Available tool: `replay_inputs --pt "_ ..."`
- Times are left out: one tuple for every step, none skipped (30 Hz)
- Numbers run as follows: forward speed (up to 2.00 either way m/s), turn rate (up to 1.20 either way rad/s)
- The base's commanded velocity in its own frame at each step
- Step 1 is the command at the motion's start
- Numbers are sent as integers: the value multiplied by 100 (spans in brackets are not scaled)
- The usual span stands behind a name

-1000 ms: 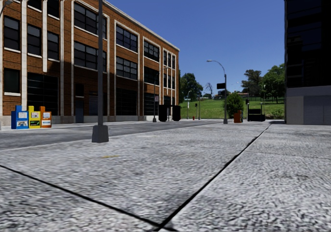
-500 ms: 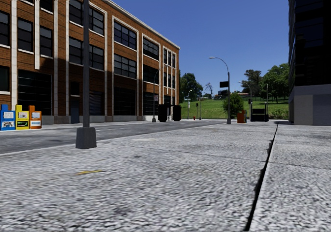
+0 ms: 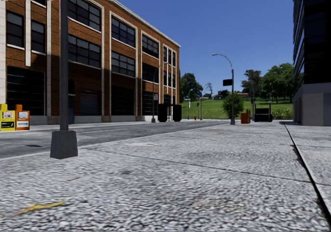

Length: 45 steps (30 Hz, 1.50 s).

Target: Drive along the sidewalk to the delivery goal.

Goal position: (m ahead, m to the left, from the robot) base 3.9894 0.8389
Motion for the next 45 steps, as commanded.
replay_inputs --pt "200 0" --pt "200 0" --pt "200 0" --pt "200 0" --pt "200 0" --pt "200 0" --pt "200 0" --pt "200 0" --pt "200 0" --pt "200 0" --pt "200 0" --pt "200 0" --pt "200 0" --pt "200 0" --pt "200 0" --pt "200 0" --pt "200 0" --pt "200 0" --pt "200 0" --pt "200 0" --pt "200 0" --pt "200 0" --pt "200 0" --pt "200 0" --pt "200 0" --pt "200 0" --pt "200 0" --pt "200 3" --pt "200 3" --pt "192 29" --pt "180 40" --pt "167 46" --pt "161 47" --pt "161 47" --pt "155 48" --pt "150 48" --pt "141 48" --pt "135 48" --pt "135 48" --pt "133 48" --pt "133 48" --pt "133 48" --pt "133 48" --pt "133 48" --pt "133 48"
